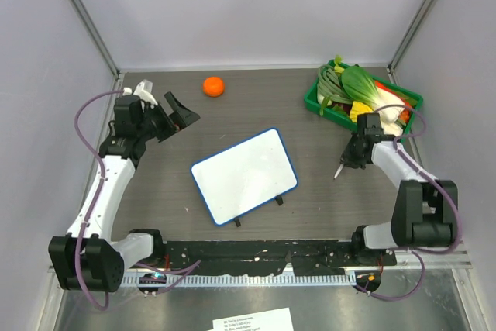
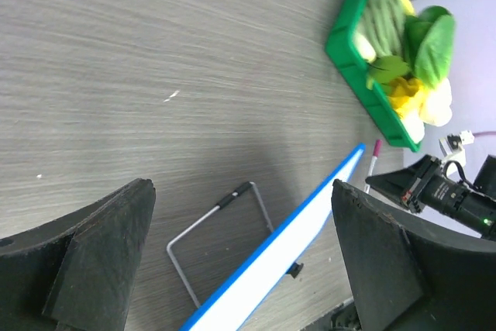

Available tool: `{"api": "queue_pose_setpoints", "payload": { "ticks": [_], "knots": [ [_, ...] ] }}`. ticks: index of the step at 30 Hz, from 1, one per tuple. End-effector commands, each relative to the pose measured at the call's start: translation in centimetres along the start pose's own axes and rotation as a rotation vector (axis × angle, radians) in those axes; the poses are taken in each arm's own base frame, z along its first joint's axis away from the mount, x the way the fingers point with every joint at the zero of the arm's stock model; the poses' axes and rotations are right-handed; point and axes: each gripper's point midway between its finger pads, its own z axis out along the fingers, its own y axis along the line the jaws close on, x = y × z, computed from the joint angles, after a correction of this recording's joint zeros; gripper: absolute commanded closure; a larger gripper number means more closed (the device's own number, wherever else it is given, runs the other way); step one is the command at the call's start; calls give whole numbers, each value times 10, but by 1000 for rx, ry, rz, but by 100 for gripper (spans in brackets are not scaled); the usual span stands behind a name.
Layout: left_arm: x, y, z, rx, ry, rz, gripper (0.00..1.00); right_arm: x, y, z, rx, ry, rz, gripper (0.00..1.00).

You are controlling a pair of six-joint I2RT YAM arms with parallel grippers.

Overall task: Write a sentence on the whiteboard
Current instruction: Pick up the whiteboard marker at the center of the board.

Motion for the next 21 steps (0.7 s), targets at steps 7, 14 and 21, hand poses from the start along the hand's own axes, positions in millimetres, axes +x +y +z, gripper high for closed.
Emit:
{"api": "queue_pose_setpoints", "payload": {
  "ticks": [7,14,21],
  "knots": [
    [3,-127,-28,392,63,228,0,-43,116,-143,-589,-258,-108,99],
    [48,-191,-20,539,216,258,5,-43,200,-228,-968,-416,-213,99],
    [75,-192,-18,570,269,203,7,-15,244,-259,-1198,-361,-258,99]
  ]
}}
